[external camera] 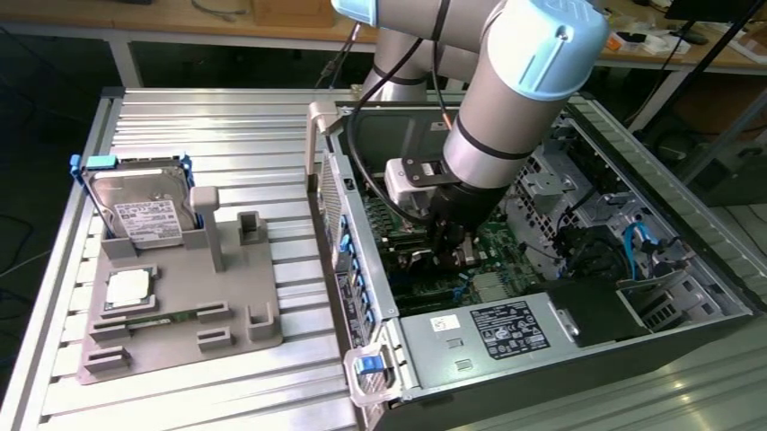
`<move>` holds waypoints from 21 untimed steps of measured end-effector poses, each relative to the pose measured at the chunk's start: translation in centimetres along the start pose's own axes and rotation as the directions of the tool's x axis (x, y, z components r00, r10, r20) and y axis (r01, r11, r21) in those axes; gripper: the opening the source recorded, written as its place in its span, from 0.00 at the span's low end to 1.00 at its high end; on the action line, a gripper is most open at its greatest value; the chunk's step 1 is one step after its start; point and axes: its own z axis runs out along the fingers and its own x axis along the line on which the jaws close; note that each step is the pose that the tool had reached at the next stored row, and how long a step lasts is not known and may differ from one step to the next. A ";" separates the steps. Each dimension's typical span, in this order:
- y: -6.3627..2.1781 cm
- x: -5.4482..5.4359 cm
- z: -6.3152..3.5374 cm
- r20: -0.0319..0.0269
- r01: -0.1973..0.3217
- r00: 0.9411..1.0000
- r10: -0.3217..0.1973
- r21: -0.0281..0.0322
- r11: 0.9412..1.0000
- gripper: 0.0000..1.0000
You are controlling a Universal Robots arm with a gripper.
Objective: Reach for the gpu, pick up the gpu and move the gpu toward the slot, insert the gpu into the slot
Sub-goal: 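Insert the gpu into the slot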
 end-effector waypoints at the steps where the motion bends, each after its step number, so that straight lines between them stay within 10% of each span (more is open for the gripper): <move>1: 0.00 0.0 0.00 0.000 0.000 1.000 0.000 0.000 1.000 0.27; 21: 0.01 -0.1 -1.60 0.000 0.001 1.000 -0.001 0.005 1.000 0.33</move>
